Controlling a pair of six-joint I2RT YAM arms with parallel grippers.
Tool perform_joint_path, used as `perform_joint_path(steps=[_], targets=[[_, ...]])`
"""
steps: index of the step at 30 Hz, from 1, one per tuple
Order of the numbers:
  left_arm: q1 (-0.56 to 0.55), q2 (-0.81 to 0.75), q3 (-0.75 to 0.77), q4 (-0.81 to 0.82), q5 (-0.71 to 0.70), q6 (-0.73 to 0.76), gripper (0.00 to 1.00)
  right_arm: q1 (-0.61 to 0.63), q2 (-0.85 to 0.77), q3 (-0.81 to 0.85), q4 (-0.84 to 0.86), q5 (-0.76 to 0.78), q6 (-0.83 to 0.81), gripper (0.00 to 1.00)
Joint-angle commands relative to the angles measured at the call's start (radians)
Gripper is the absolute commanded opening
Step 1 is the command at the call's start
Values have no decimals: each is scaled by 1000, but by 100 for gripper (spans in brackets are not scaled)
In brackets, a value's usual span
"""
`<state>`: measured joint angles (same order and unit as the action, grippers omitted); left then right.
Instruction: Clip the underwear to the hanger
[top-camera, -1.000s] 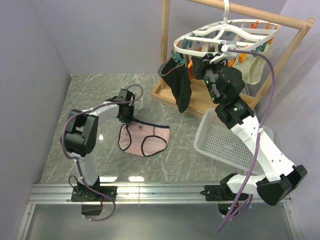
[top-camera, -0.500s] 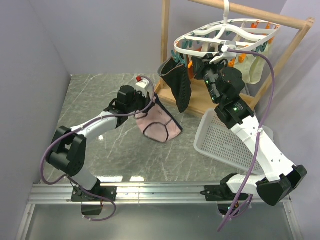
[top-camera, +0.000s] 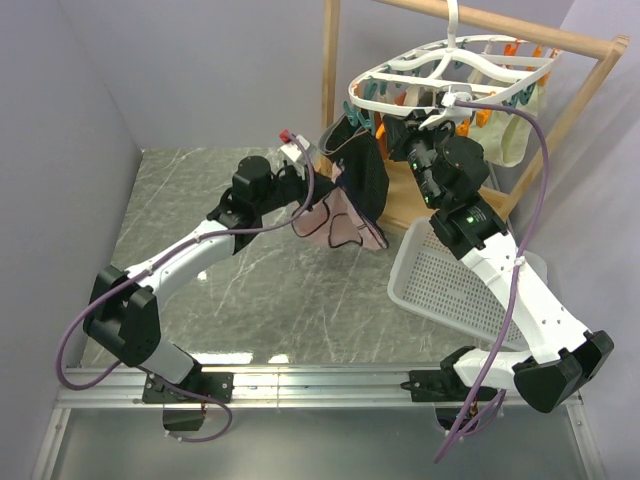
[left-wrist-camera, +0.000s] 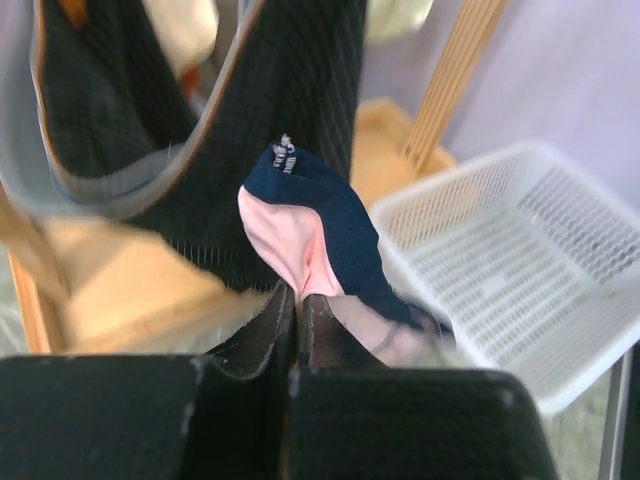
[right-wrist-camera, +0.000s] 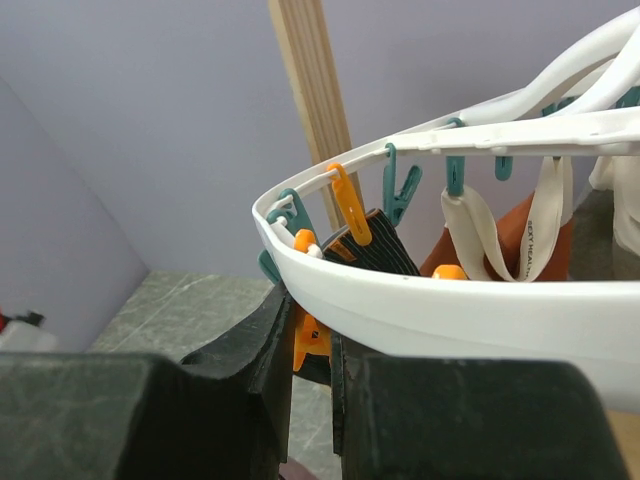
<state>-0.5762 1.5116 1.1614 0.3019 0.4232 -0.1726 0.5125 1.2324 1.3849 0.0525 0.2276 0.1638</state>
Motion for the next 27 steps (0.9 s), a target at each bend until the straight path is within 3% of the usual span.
perform_joint_path(steps=[1, 18, 27], targets=[[-17, -19, 121, 30, 22, -28, 0, -20, -16, -3, 32, -16, 16, 0], [-83, 120, 349, -47, -11, -68, 0, -28, -17, 13, 13, -34, 85, 0], [-99, 139, 368, 6, -26, -111, 0, -29, -28, -1, 3, -28, 85, 0]])
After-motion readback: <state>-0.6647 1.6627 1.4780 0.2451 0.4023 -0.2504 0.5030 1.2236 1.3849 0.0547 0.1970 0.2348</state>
